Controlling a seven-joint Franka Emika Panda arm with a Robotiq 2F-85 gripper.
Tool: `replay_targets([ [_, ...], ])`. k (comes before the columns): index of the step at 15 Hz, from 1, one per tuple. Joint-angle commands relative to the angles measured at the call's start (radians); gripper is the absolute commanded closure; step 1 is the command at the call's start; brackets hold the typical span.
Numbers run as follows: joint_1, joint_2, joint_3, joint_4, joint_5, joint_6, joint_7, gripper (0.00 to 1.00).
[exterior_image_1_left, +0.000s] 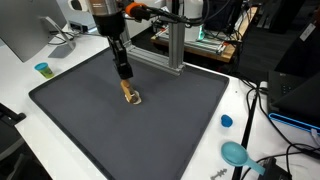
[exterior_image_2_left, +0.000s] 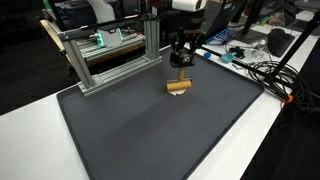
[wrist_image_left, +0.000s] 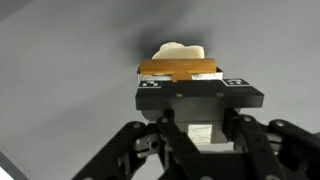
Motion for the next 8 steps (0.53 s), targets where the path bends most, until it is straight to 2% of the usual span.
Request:
replay_targets([
  [1, -0.018, 0.042, 0.004, 0.050, 0.033, -0.012, -0.061, 0.78],
  [4, -0.030, 0.090, 0.021, 0.084, 0.063, -0.039, -0.145, 0.78],
  [8, -0.038, 0.134, 0.031, 0.142, 0.071, -0.167, -0.259, 0.78],
])
